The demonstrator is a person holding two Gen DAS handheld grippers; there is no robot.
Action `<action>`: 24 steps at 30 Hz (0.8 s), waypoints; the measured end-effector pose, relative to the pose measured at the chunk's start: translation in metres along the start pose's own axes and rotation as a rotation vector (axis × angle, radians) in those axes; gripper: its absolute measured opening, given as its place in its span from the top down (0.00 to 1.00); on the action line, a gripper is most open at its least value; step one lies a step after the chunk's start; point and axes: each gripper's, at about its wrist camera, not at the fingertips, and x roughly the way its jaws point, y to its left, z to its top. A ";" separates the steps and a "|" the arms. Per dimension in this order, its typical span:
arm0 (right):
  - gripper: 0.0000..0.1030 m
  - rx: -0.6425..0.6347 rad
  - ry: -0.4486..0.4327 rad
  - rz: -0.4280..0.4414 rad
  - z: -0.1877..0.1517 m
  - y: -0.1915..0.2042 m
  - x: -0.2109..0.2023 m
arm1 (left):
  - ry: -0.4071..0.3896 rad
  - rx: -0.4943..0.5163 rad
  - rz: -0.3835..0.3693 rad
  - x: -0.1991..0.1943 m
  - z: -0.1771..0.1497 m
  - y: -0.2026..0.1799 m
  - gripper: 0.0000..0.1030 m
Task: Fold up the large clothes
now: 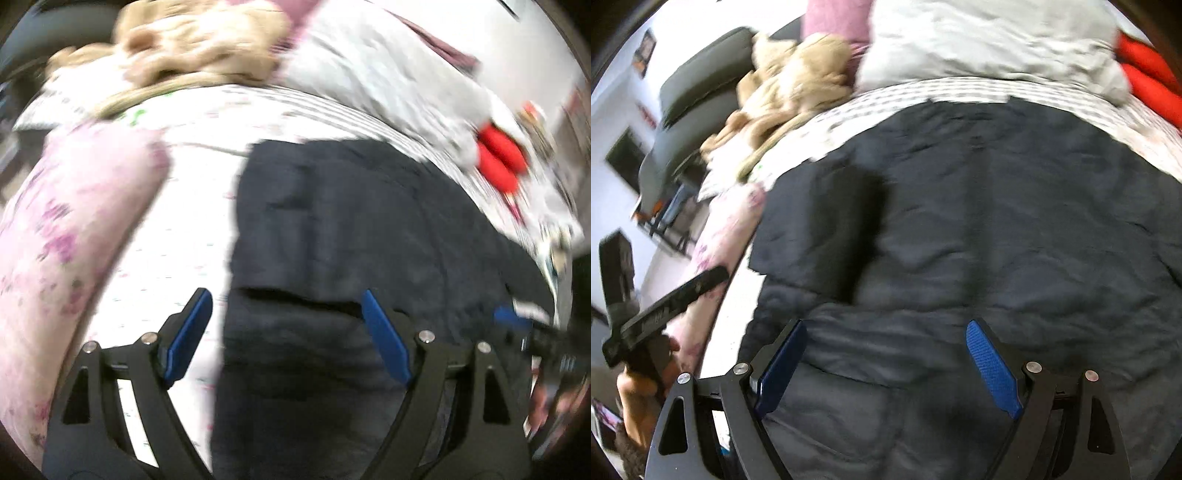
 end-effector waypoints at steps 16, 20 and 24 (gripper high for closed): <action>0.21 -0.334 -0.030 -0.339 0.038 0.079 0.093 | 0.010 -0.188 0.076 0.023 0.007 0.044 0.30; 0.21 -0.099 -0.046 -0.207 0.053 0.002 0.056 | 0.018 -0.177 0.046 0.033 0.007 0.038 0.43; 0.20 0.051 -0.047 0.155 0.045 -0.058 0.024 | 0.014 -0.170 0.026 0.043 0.007 0.029 0.44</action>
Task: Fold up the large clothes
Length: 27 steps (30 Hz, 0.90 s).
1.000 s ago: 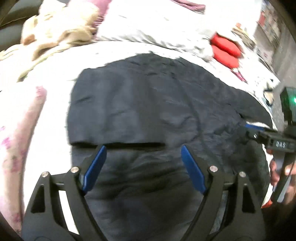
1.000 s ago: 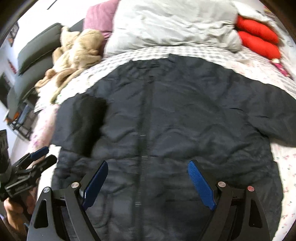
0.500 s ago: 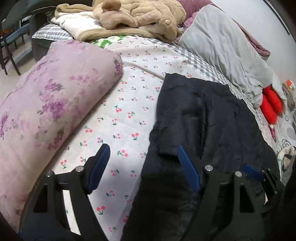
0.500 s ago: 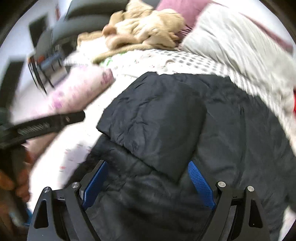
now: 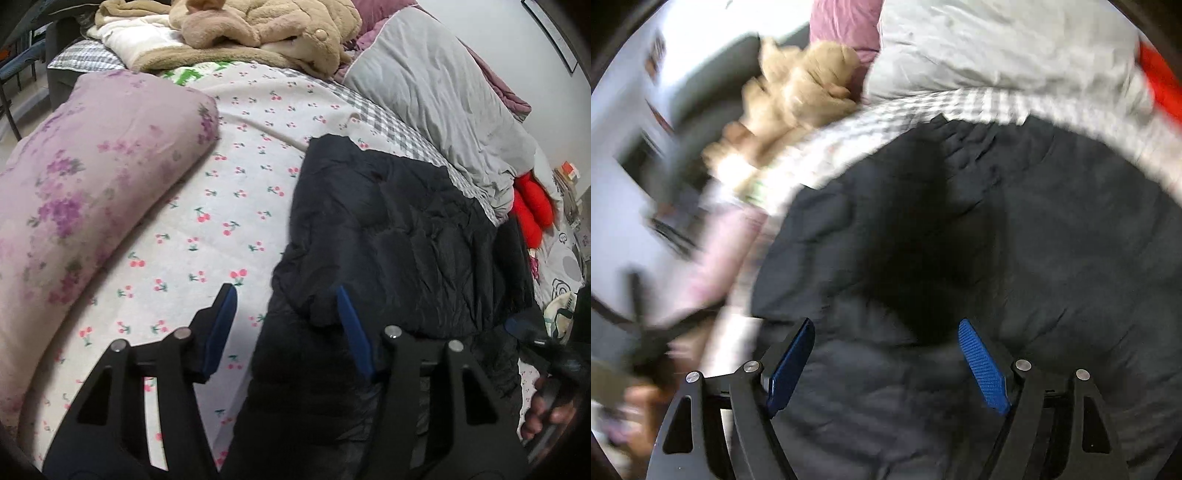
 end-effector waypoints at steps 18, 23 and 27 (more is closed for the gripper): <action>0.94 0.257 -0.125 0.124 0.017 -0.057 0.011 | -0.149 -0.017 -0.117 0.003 0.005 -0.026 0.70; 0.94 0.189 -0.223 -0.007 0.022 -0.061 -0.036 | -0.095 0.068 -0.131 0.016 -0.001 -0.045 0.70; 0.94 0.197 -0.116 -0.122 0.001 -0.087 -0.013 | 0.011 0.105 -0.072 0.044 -0.011 -0.053 0.70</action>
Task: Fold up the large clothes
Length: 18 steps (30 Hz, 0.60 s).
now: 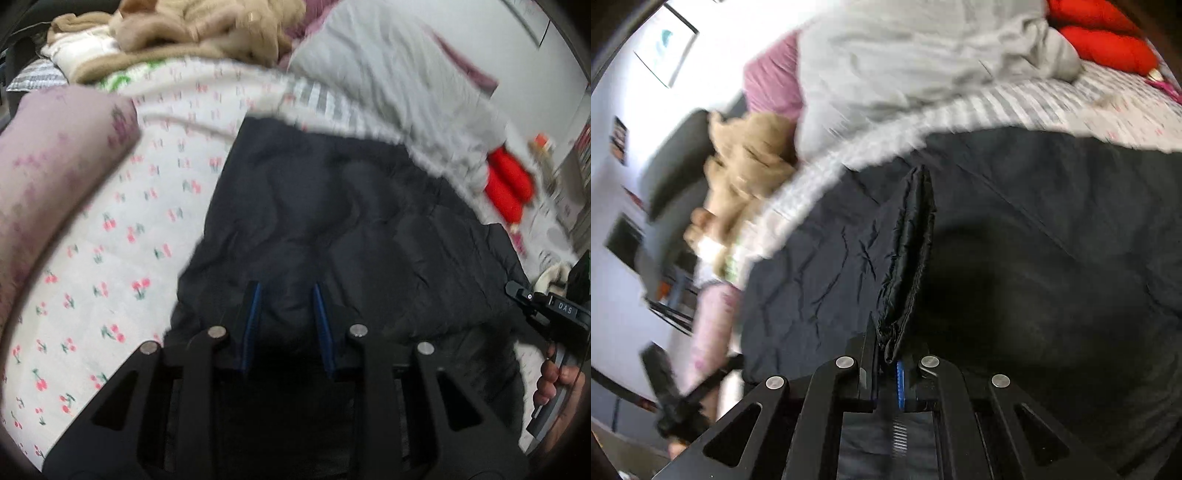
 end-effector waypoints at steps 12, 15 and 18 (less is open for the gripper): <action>0.79 -0.103 0.136 -0.247 -0.032 -0.017 0.044 | 0.088 -0.009 0.079 0.017 -0.010 0.003 0.70; 0.63 -0.043 0.125 -0.216 -0.024 -0.026 0.019 | 0.085 0.003 0.103 0.008 -0.006 -0.002 0.55; 0.26 -0.019 0.063 -0.215 -0.016 -0.037 -0.016 | 0.047 0.025 0.133 -0.006 0.000 -0.010 0.33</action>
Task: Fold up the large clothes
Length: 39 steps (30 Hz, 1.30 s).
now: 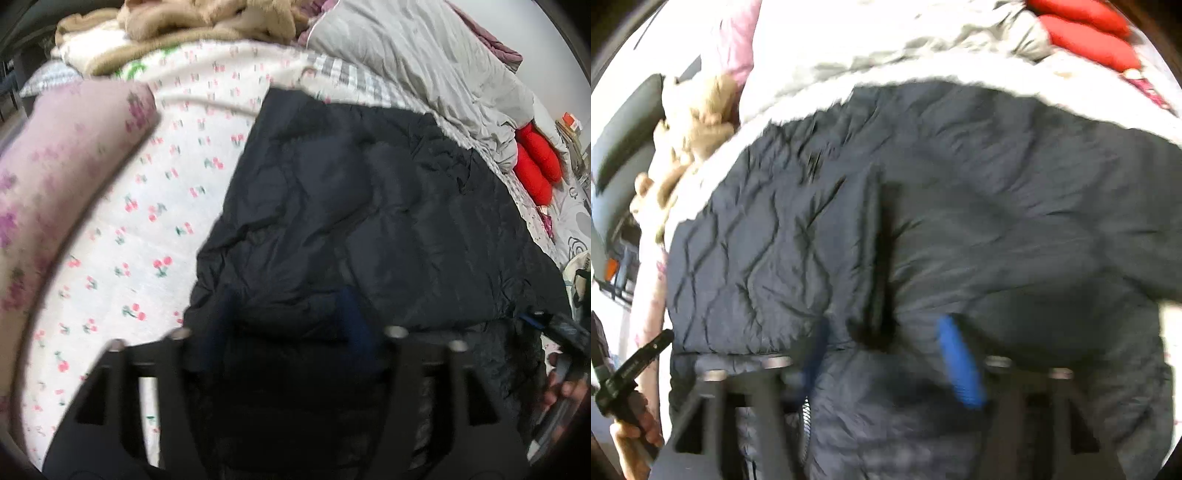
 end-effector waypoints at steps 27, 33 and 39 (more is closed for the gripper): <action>0.21 0.629 -0.187 -0.157 -0.036 -0.309 -0.153 | 0.043 0.041 -0.020 -0.020 -0.015 -0.045 0.01; 0.21 0.747 -0.287 -0.114 -0.034 -0.347 -0.155 | 0.039 0.031 -0.018 -0.019 -0.015 -0.043 0.01; 0.36 0.813 -0.359 -0.133 -0.021 -0.364 -0.150 | 0.021 0.056 0.017 -0.017 -0.014 -0.043 0.01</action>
